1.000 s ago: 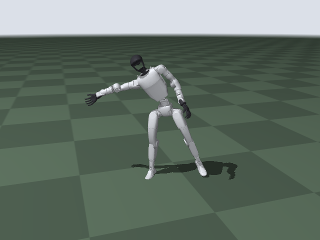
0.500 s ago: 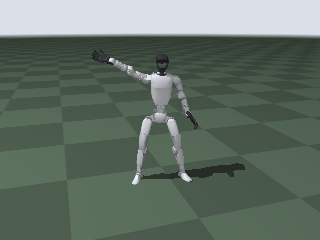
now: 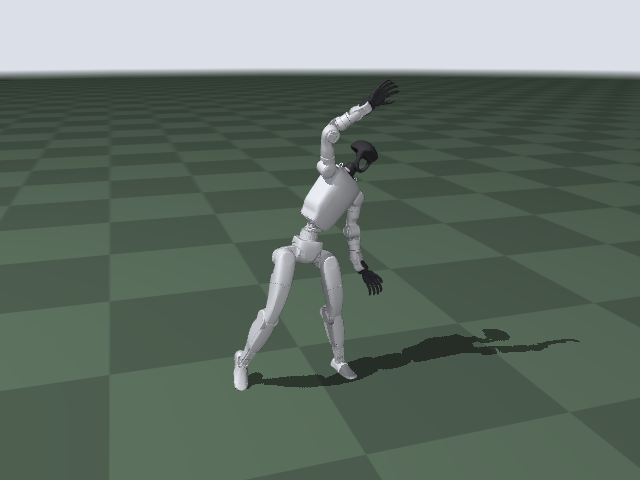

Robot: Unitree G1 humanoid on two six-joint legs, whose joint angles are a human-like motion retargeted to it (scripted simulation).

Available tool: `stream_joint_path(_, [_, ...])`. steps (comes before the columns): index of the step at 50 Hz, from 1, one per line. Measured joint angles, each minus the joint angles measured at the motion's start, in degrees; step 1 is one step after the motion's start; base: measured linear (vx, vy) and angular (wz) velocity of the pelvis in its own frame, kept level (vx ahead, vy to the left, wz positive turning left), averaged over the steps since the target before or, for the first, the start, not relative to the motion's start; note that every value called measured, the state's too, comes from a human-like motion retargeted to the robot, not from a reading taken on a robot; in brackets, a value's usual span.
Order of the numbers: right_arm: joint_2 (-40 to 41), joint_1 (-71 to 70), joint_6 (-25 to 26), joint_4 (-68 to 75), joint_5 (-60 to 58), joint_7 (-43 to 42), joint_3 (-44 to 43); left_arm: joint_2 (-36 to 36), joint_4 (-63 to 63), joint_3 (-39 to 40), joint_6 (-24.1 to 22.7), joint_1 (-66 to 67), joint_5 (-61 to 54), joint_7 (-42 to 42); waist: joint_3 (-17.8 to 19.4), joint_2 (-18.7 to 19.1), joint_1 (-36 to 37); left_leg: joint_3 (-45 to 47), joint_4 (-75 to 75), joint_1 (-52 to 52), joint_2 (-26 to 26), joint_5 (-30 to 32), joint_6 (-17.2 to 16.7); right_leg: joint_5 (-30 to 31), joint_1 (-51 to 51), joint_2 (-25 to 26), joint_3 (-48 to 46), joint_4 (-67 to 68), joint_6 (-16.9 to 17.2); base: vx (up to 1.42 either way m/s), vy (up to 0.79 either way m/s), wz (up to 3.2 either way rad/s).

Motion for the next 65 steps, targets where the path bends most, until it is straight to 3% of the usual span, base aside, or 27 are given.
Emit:
stream_joint_path(10, [0.0, -3.4, 1.4, -12.9, -9.6, -0.2, 5.3, 1.2, 0.4, 0.5, -1.3, -1.1, -2.2, 1.3, 6.5, -1.1, 11.1, -2.8, -0.4, 2.0, 0.9, -0.9, -0.1, 0.0, 5.4, 2.0, 1.8, -2.6, 0.0, 0.03, -0.02, 0.33])
stream_joint_path(17, [0.0, -5.0, 2.3, -11.7, -9.2, -0.4, 8.1, 0.3, 2.7, 2.8, -0.5, 2.0, -3.6, 1.3, 5.1, -0.5, 13.0, -1.0, -0.7, -0.4, 0.7, 0.0, -0.1, -0.9, 6.2, -0.3, -1.6, -9.6, 0.0, -0.09, 0.03, -0.27])
stream_joint_path(26, [0.0, -5.5, 1.8, -5.0, -8.3, -0.3, 8.6, -4.4, 2.8, 5.9, 0.9, 8.5, 1.1, 1.5, 0.5, -0.6, 9.3, 7.5, -1.2, -0.1, -5.1, 0.2, -0.1, -17.7, 2.6, -7.6, -9.3, -10.7, 0.0, -0.05, -0.05, -0.78])
stream_joint_path(33, [0.0, -5.2, 2.6, 9.8, -8.8, 0.3, 8.5, -8.2, 1.5, 8.7, 1.7, 11.8, 3.7, 1.5, -4.4, -0.1, 2.1, 16.2, 3.9, -0.5, -11.1, -1.2, 0.5, -29.2, 1.2, -15.6, -16.1, -13.5, 0.0, 0.02, -0.16, -1.09])
stream_joint_path(37, [0.0, -1.5, 1.9, 19.5, -1.6, 0.5, 3.7, -11.5, 1.3, 7.3, 2.6, 11.1, 3.3, 2.3, -7.2, 5.8, -1.9, 20.7, 8.3, -0.7, -8.9, -0.1, 0.7, -31.2, 1.5, -13.6, -12.9, -17.7, 0.0, 0.03, -0.34, -1.14])
stream_joint_path(40, [0.0, 2.7, 1.4, 26.5, 10.6, -0.3, -1.9, -13.9, 0.5, 4.8, 3.1, 9.9, 3.0, 2.1, -8.1, 12.0, -4.1, 22.9, 11.1, -0.1, -5.5, 2.3, 0.8, -31.2, 2.5, -10.2, -10.0, -20.8, 0.0, 0.04, -0.42, -1.09])
stream_joint_path(45, [0.0, 9.2, 1.7, 40.1, 30.1, 0.5, -11.3, -16.7, -1.8, 1.1, 4.1, 7.6, 3.2, 0.3, -7.8, 21.7, -6.8, 23.9, 17.0, -0.4, -0.7, 7.7, 1.5, -30.9, 2.9, -6.0, -5.7, -23.0, 0.0, 0.04, -0.39, -0.97])
stream_joint_path(49, [3.4, 16.3, 3.4, 47.9, 35.5, 2.7, -15.5, -18.4, -4.3, -1.6, 4.9, 6.5, 2.4, -1.3, -6.5, 27.6, -8.3, 22.9, 23.2, -2.3, 0.7, 12.5, 3.6, -30.9, 2.6, -5.4, -2.3, -22.9, 0.0, 0.05, -0.23, -0.83])
stream_joint_path(53, [9.8, 25.2, 4.6, 50.7, 39.9, 2.3, -20.3, -20.5, -6.9, -4.8, 5.4, 5.8, 1.4, -3.5, -4.9, 32.9, -8.6, 20.7, 28.6, -4.6, 0.1, 17.2, 5.7, -30.8, 2.2, -6.5, 1.2, -23.2, 0.0, 0.06, -0.09, -0.73])
stream_joint_path(57, [14.6, 32.6, 5.5, 53.7, 51.9, 1.5, -28.4, -23.8, -8.1, -8.0, 6.1, 6.0, 0.6, -5.7, -3.7, 38.1, -8.5, 17.8, 31.4, -6.3, -2.4, 21.5, 6.6, -30.6, 1.8, -8.8, 4.6, -24.2, 0.0, 0.06, 0.01, -0.65])
stream_joint_path(61, [17.6, 36.2, 6.6, 59.8, 67.4, 1.4, -37.0, -26.6, -8.1, -10.9, 7.2, 7.2, 0.6, -7.3, -2.9, 42.1, -9.0, 15.1, 31.2, -6.7, -5.7, 25.0, 6.0, -30.3, 1.1, -11.1, 7.5, -25.0, 0.0, 0.06, 0.04, -0.53])
stream_joint_path(65, [21.3, 34.9, 7.4, 62.9, 76.5, 0.8, -38.1, -28.2, -7.8, -14.0, 7.8, 8.1, 2.2, -8.2, -2.7, 45.4, -9.4, 12.7, 29.4, -6.0, -7.8, 26.9, 4.5, -29.8, 0.3, -11.9, 9.0, -25.4, 0.0, 0.06, 0.02, -0.34])
